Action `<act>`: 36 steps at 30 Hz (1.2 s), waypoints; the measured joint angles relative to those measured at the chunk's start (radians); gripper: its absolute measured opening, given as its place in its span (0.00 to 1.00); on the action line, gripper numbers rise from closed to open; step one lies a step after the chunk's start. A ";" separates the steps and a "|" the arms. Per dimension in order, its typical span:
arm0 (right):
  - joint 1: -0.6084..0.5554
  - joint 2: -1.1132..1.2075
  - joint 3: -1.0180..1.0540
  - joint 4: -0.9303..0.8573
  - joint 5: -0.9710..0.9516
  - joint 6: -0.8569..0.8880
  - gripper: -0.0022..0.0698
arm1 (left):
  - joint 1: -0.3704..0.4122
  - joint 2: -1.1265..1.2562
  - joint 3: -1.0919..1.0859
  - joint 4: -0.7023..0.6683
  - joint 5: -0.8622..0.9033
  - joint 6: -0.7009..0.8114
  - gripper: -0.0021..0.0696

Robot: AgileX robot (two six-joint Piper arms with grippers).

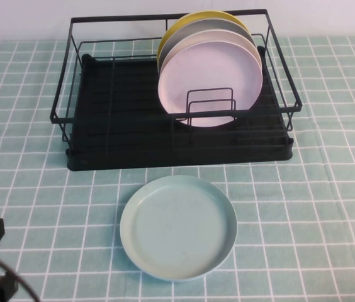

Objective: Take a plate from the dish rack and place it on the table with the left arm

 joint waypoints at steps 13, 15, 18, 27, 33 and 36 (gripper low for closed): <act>0.000 0.000 0.000 0.004 0.000 0.000 0.00 | 0.167 -0.380 0.373 -0.019 -0.153 -0.008 0.03; 0.000 0.000 0.000 0.004 0.000 0.000 0.00 | 0.223 -0.433 0.409 -0.083 -0.161 0.057 0.02; 0.000 0.000 0.000 0.004 0.000 0.000 0.00 | 0.298 -0.503 0.423 -0.195 -0.153 0.178 0.03; 0.000 0.000 0.000 0.005 0.000 0.000 0.00 | 0.318 -0.518 0.423 -0.234 -0.104 0.247 0.03; 0.000 0.000 0.000 0.007 0.000 0.000 0.00 | 0.275 -0.518 0.423 -0.239 -0.103 0.251 0.03; 0.000 0.000 0.000 0.007 0.000 0.000 0.00 | 0.268 -0.518 0.423 -0.239 -0.103 0.251 0.03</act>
